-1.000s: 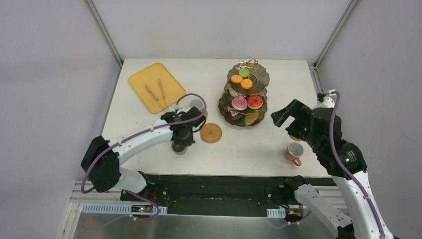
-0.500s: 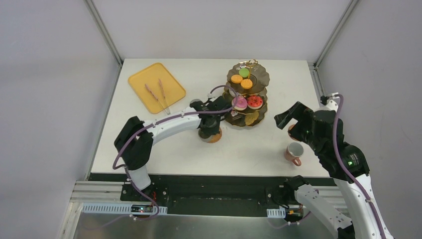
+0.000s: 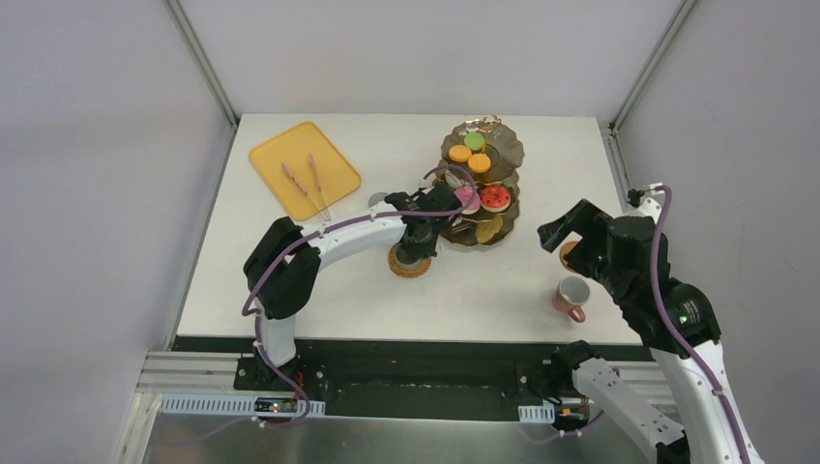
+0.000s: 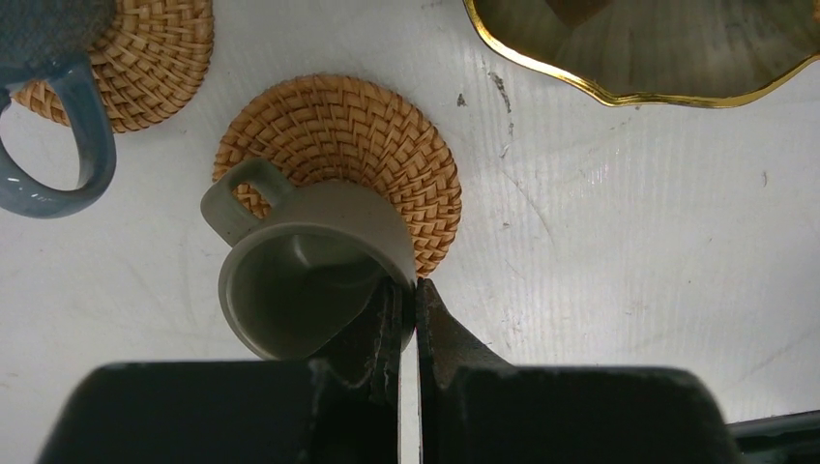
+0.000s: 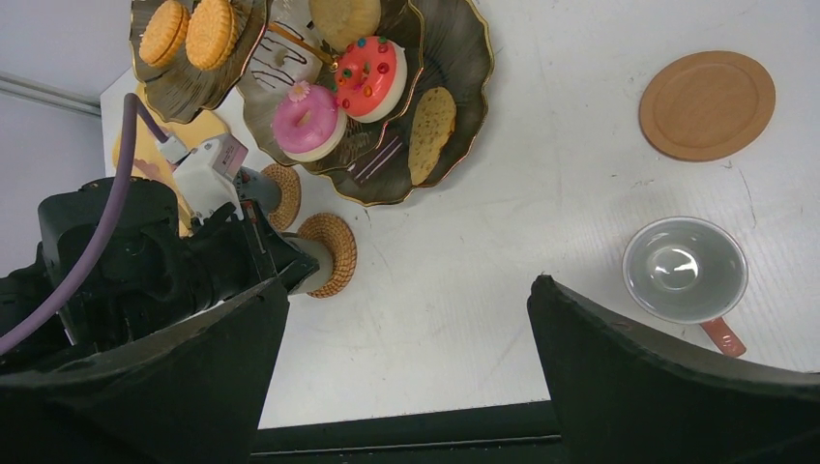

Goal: Serve the afternoon tea
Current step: Place the cup on the coaster, then move the coaster to the center of the board.

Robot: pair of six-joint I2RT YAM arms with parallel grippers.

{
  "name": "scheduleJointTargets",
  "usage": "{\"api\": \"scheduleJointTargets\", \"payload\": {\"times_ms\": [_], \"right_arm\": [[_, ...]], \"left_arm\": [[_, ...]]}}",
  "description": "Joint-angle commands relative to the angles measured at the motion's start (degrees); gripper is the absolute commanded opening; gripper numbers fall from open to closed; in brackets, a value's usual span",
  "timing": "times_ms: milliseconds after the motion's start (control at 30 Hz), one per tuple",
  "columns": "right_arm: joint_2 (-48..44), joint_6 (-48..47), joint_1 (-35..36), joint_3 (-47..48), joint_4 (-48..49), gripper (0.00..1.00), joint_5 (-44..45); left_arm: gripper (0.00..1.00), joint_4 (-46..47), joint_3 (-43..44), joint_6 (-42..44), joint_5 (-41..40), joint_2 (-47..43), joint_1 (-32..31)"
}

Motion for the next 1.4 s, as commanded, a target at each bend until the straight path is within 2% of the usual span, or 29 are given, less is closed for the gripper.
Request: {"api": "scheduleJointTargets", "payload": {"times_ms": [0, 33, 133, 233, 367, 467, 567, 633, 733, 867, 1000, 1133, 1233, 1367], "right_arm": [[-0.01, 0.9, 0.16, 0.83, -0.27, 0.99, 1.32], [0.17, 1.04, 0.23, 0.82, -0.31, 0.99, 1.43], [0.65, 1.83, 0.19, 0.44, -0.68, 0.99, 2.39], [1.53, 3.02, 0.19, -0.45, -0.52, 0.99, 2.56], [4.59, 2.52, 0.19, -3.57, 1.66, 0.99, 3.38], [9.41, 2.13, -0.27, -5.44, 3.67, 0.99, 7.22], [16.95, 2.29, -3.96, -5.54, 6.84, 0.92, 6.9], [21.93, 3.33, -9.14, -4.27, 8.06, 0.85, 3.93], [28.13, 6.7, -19.5, -3.27, 8.79, 0.73, -0.74], [35.31, 8.27, -28.9, -4.35, 11.18, 0.52, -4.87], [43.45, 6.4, -31.12, -2.32, 10.8, 0.44, -0.38], [49.38, 5.95, -31.89, -1.54, 9.68, 0.35, 2.19], [53.35, 7.39, -32.42, -2.34, 9.46, 0.21, 1.36], [56.19, 9.4, -32.51, -4.09, 10.5, 0.16, 2.8]], "left_arm": [[0.0, -0.71, 2.74, 0.77, -0.12, 1.67, 0.11], [0.0, -1.33, 2.83, 0.56, -0.18, 1.76, 0.09], [0.23, -1.43, 1.93, 0.43, 0.46, 0.54, 0.09], [0.39, -2.13, 2.33, 0.17, 0.38, -1.64, 0.13], [0.52, -5.16, 5.87, 0.69, 0.67, -4.23, 0.11], [0.59, -6.83, 8.31, 1.69, 3.63, -6.94, 0.13], [0.65, -5.71, 7.76, 4.18, 9.0, -11.17, 0.13], [0.71, -5.11, 6.73, 5.95, 12.19, -14.14, 0.21], [0.73, -6.39, 5.82, 8.2, 17.49, -19.06, 0.49], [0.76, -6.92, 3.03, 11.55, 18.69, -27.4, 1.85], [0.81, -8.23, 4.4, 16.19, 17.65, -34.41, 5.57], [0.82, -11.98, 9.92, 20.84, 12.5, -37.13, 7.2], [0.83, -14.49, 13.46, 22.71, 7.98, -38.0, 7.17], [0.84, -16.3, 16.69, 24.49, 5.19, -38.7, 7.17]]}}
